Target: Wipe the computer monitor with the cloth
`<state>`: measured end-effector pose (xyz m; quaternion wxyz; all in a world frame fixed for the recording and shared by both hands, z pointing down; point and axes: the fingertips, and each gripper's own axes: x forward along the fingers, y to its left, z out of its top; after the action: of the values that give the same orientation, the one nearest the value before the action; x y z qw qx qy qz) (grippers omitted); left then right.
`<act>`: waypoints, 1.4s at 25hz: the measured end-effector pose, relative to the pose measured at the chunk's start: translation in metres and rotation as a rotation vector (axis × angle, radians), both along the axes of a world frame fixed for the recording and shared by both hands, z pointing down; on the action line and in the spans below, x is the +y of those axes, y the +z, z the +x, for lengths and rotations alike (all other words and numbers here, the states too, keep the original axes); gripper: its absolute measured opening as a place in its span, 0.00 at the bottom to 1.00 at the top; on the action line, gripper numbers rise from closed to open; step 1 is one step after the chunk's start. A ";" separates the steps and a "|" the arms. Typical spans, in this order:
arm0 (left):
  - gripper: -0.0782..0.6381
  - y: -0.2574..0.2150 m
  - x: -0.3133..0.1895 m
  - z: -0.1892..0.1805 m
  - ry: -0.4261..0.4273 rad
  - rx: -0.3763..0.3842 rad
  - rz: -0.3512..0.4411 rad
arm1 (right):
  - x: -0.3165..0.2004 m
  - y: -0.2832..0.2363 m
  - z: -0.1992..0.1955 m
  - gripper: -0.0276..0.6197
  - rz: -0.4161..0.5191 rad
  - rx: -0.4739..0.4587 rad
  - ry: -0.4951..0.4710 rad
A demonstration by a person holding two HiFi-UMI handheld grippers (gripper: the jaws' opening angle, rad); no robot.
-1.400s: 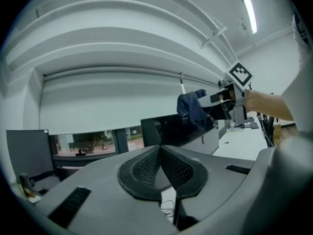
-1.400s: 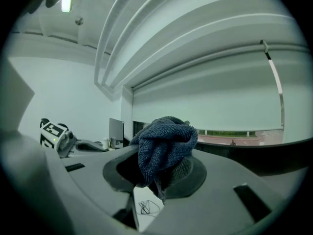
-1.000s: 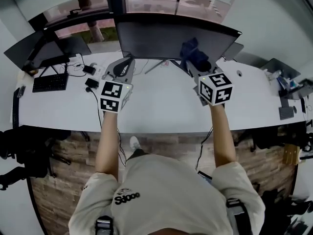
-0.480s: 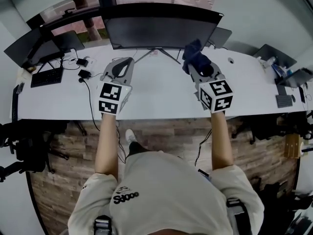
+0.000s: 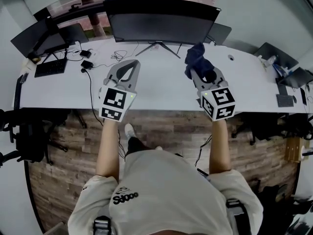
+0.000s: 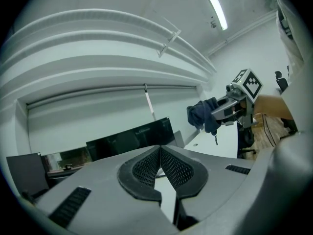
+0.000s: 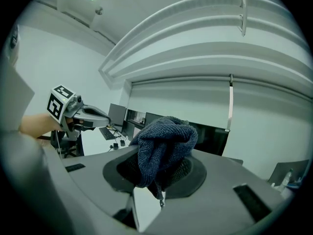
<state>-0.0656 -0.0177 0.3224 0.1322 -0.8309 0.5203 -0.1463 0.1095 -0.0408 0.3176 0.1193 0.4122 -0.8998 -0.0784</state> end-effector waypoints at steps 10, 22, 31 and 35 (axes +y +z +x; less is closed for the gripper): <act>0.13 0.001 0.034 0.012 0.010 -0.037 -0.005 | 0.026 0.003 -0.005 0.18 0.011 0.033 -0.029; 0.13 0.002 0.038 0.016 0.016 -0.035 -0.009 | 0.032 0.005 -0.016 0.18 0.029 0.050 -0.065; 0.13 0.004 0.040 0.018 0.011 -0.035 -0.013 | 0.035 0.007 -0.011 0.18 0.025 0.047 -0.063; 0.13 0.006 0.042 0.018 0.010 -0.033 -0.017 | 0.036 0.009 -0.010 0.17 0.023 0.051 -0.063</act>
<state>-0.0472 0.0241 0.3289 0.1344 -0.8322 0.5125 -0.1638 0.0992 -0.0049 0.3270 0.1350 0.3829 -0.9080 -0.1028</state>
